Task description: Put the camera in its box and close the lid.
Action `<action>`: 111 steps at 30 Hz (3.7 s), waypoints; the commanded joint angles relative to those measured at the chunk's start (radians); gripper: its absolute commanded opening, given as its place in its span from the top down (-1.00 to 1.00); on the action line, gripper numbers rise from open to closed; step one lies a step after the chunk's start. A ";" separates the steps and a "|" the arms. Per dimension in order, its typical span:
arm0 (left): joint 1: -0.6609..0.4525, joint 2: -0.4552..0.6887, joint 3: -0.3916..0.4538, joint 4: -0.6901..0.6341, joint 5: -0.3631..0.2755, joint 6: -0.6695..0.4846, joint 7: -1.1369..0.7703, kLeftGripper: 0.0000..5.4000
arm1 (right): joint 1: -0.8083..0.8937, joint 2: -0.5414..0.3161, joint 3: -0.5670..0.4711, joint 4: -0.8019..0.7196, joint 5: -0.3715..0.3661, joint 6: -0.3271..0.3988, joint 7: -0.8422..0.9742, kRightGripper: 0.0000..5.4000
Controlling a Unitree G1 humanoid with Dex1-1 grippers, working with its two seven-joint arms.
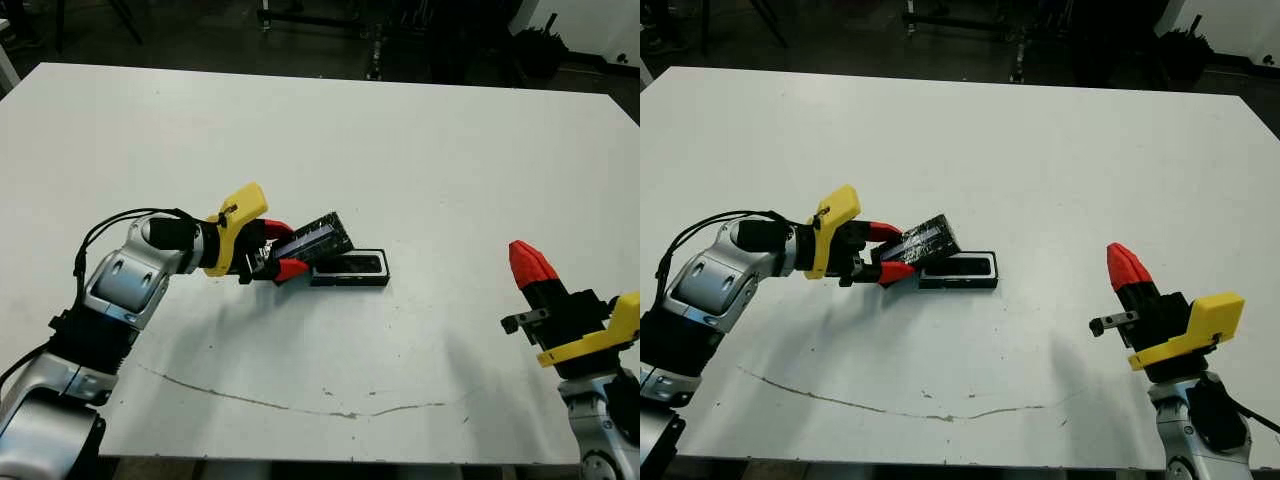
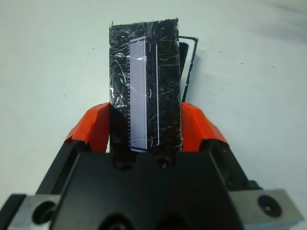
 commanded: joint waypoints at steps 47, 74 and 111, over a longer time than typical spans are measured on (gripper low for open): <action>-0.057 -0.072 -0.079 0.163 0.060 -0.060 -0.104 -0.16 | 0.017 -0.006 -0.003 -0.004 -0.011 0.002 -0.015 1.00; -0.107 -0.236 -0.162 0.331 0.155 -0.231 -0.089 -0.15 | 0.024 -0.004 -0.001 -0.008 -0.002 0.004 -0.013 1.00; -0.175 -0.486 -0.235 0.602 0.268 -0.380 -0.063 -0.15 | 0.018 -0.009 -0.014 -0.007 0.002 -0.002 -0.016 1.00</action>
